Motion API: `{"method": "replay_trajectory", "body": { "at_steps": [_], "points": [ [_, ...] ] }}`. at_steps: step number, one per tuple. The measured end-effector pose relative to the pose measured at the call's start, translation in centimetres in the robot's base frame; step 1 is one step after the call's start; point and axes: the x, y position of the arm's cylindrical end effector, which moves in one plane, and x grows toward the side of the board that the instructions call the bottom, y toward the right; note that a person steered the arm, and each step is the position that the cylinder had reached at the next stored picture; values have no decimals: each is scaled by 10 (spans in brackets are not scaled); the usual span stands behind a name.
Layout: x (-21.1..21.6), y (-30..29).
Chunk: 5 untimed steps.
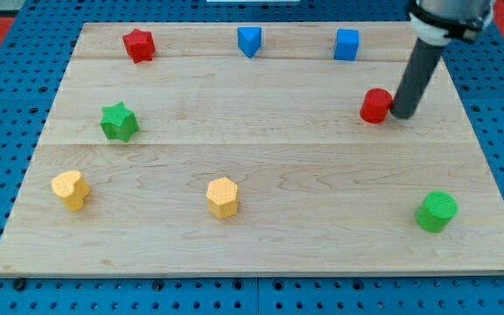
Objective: Place the red circle in between the blue blocks
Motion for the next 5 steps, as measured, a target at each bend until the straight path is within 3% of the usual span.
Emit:
{"method": "replay_trajectory", "body": {
  "at_steps": [1, 2, 3, 4, 5],
  "points": [
    [-31, -35],
    [-2, -53],
    [24, -12],
    [70, -22],
    [14, -85]
  ]
}}
